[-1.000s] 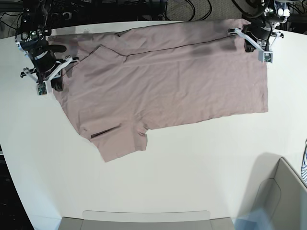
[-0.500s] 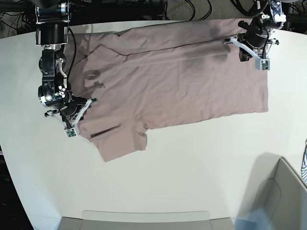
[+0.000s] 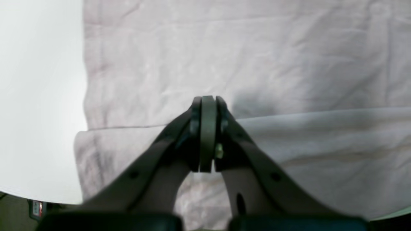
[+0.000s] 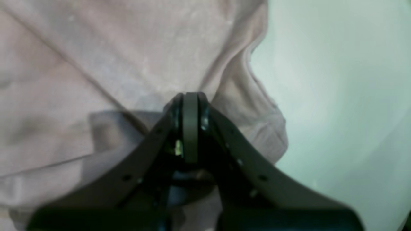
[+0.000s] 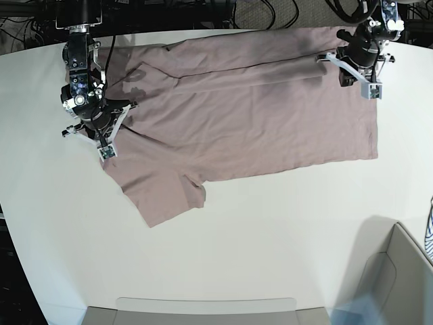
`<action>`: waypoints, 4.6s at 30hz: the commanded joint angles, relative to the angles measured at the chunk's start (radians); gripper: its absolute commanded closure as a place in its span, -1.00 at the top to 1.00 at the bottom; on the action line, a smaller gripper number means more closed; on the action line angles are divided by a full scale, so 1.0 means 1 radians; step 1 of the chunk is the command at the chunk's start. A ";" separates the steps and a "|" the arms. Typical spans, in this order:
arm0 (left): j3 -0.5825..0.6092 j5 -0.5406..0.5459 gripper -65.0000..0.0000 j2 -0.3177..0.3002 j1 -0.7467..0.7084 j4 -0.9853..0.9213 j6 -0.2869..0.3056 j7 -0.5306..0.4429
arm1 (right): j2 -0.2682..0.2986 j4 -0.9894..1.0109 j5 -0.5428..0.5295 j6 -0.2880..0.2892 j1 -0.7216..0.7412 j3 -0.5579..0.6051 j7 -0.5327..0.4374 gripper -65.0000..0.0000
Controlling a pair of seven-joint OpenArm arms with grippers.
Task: Fold the T-shirt properly
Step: 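Reach the right gripper to the hem corner and grasp it, then reach the left gripper to the other hem corner and grasp it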
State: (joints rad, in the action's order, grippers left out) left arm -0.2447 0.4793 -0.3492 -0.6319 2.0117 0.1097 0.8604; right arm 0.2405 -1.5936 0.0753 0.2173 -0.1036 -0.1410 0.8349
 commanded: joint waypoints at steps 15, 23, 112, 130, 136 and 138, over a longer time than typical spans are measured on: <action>0.002 0.008 -1.00 0.003 0.047 0.008 0.002 -0.017 | 0.010 -0.014 -0.007 0.004 0.377 -0.021 -0.021 -0.12; 0.003 0.006 -1.00 0.129 0.088 0.008 0.002 -0.017 | 0.041 0.582 -0.036 0.001 0.637 0.140 -0.226 -0.07; 0.081 0.104 -1.00 -0.185 0.729 -0.984 0.264 -0.168 | -0.017 0.921 -0.139 0.003 0.683 0.404 -0.483 -0.71; 0.081 0.104 -1.00 -0.161 0.808 -0.843 0.259 -0.171 | -0.007 0.838 -0.141 0.000 0.766 0.403 -0.553 -1.00; -0.012 0.104 -1.00 -0.152 0.757 -0.756 0.261 -0.069 | 0.009 0.675 -0.141 0.004 0.697 0.300 -0.427 -1.00; -0.049 0.108 -1.00 -0.144 0.729 -0.722 0.261 -0.060 | 0.007 0.615 -0.141 0.004 0.666 0.255 -0.394 -1.00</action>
State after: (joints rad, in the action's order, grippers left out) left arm -0.2863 0.5766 -0.4767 0.0792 1.2713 0.3687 0.8154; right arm 0.2455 -0.9600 -0.0555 0.2241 0.5293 0.1173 0.4652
